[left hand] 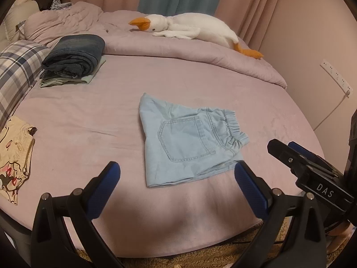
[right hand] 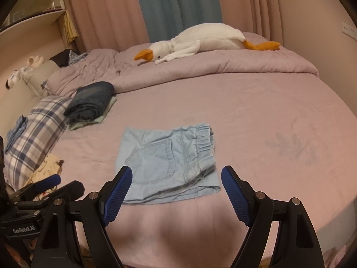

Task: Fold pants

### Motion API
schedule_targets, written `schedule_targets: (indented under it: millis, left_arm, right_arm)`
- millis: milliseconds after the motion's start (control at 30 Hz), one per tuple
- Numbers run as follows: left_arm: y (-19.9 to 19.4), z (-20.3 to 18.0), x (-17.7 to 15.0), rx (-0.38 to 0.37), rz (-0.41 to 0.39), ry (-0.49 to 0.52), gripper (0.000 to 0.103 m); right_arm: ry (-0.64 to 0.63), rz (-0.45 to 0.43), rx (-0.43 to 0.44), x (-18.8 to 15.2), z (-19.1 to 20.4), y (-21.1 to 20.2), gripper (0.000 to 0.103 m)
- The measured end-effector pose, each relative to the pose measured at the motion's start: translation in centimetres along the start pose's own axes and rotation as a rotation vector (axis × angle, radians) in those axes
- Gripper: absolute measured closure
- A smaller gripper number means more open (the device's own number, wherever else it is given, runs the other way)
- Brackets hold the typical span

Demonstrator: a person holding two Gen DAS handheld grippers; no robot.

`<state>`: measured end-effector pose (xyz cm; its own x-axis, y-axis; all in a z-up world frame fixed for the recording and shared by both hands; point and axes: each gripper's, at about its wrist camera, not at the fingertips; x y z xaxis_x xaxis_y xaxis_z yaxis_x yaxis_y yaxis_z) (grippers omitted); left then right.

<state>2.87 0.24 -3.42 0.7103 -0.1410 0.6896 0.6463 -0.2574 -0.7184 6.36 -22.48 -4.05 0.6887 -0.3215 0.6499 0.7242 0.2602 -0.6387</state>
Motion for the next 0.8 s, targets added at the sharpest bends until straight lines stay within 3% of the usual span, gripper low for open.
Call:
schedule_targets:
  millis: [800]
  left_arm:
    - [0.26,-0.49,-0.32,-0.027,0.012,-0.013,0.001]
  right_arm:
    - [0.005,0.017,-0.015,-0.04,-0.31,0.14,0.021]
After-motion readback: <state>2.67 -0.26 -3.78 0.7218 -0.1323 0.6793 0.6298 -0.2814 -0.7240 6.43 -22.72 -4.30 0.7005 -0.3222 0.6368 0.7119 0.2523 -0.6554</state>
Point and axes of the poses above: each gripper's, at about its wrist camera, not at the fingertips, and y roughly the way its jaws point, z to its left, x to its top, and after that the axes turned 13 degrees about y, right-handed
